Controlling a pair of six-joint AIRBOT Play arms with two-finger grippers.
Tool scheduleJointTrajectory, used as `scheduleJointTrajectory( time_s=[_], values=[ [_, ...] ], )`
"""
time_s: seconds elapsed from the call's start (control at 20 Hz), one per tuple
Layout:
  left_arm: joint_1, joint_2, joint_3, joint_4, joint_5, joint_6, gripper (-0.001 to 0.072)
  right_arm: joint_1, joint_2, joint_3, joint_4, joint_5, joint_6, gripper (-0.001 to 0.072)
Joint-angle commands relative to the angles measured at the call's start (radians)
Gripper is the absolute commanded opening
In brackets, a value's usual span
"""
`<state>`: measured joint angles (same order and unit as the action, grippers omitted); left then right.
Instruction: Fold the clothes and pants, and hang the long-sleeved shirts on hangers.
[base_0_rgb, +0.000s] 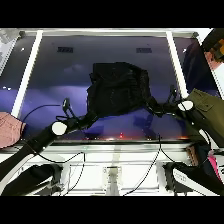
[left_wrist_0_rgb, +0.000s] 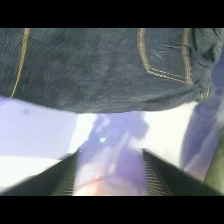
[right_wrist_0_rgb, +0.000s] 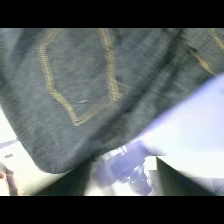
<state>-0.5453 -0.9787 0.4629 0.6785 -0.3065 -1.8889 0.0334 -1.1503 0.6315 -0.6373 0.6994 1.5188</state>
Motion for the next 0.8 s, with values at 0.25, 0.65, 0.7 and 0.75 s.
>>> scheduleJointTrajectory(
  time_s=[0.25, 0.65, 0.7, 0.75],
  values=[
    [-0.058, -0.121, -0.039, -0.090, 0.230, -0.154, 0.0482, 0.001, -0.052, -0.057, 0.032, -0.045, 0.124, 0.0578],
    [-0.066, -0.206, -0.037, -0.089, 0.300, -0.283, 0.0482, 0.001, -0.128, -0.056, 0.078, -0.087, 0.174, 0.0575],
    [-0.066, -0.218, -0.035, -0.090, 0.323, -0.286, 0.0480, 0.001, -0.139, -0.052, 0.089, -0.101, 0.174, 0.0575],
    [-0.066, -0.227, -0.034, -0.089, 0.338, -0.302, 0.0478, 0.001, -0.151, -0.047, 0.093, -0.107, 0.174, 0.0575]
  ],
)
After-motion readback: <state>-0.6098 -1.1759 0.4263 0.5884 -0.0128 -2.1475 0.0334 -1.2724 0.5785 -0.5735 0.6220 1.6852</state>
